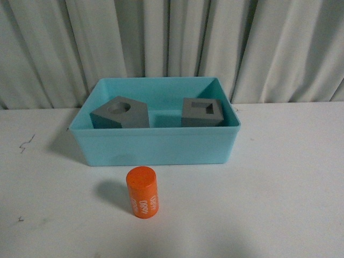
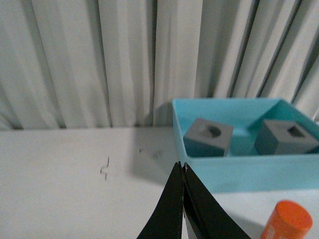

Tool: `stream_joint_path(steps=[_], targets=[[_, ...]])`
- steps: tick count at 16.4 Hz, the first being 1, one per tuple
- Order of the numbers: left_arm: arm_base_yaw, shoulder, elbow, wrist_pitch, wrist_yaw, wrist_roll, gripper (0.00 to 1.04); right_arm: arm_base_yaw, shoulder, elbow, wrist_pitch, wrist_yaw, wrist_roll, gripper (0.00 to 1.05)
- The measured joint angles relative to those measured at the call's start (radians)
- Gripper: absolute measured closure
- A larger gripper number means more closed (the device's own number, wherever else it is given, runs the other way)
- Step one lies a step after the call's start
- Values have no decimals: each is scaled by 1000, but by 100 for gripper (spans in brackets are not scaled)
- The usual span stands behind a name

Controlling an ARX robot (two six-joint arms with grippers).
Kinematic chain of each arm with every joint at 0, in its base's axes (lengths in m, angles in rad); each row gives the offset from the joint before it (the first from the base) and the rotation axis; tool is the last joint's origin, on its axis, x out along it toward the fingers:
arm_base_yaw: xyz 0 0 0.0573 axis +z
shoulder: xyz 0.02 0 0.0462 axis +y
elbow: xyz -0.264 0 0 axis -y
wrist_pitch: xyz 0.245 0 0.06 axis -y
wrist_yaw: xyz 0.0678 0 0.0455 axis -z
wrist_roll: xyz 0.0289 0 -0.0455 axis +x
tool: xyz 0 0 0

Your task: Place gray and orange parts in blue box

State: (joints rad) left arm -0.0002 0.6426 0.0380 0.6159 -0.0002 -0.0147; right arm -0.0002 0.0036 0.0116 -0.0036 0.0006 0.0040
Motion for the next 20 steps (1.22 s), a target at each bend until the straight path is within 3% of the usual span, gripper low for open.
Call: stream_joint_path(steps=[7,10,20], targets=[[0,-235,-28,-213,0,0,103,0,0,0,0,0,0,6],[0,-428,-28,-402,0,0,103,0,0,0,0,0,0,6],[0,-472,-28,-444,0,0,103,0,0,0,0,0,0,6]])
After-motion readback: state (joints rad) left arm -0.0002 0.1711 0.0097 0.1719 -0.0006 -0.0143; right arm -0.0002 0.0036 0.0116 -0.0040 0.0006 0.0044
